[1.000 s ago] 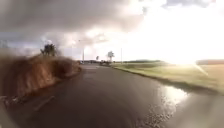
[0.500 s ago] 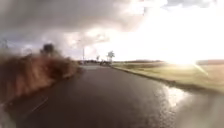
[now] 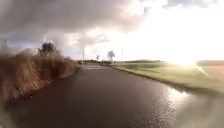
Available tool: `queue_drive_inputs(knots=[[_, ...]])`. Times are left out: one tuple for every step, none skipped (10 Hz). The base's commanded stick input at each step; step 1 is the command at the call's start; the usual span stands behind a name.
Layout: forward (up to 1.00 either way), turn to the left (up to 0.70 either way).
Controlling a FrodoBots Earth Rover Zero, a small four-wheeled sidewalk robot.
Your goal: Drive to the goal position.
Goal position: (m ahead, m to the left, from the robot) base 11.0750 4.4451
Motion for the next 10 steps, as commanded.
queue_drive_inputs(knots=[[0.7, 0.0], [0.7, 0.0], [0.7, 0.0], [0.7, 0.0], [0.7, 0.0], [0.7, 0.0], [0.7, 0.0], [0.7, 0.0], [0.7, 0.0], [0.7, 0.0]])
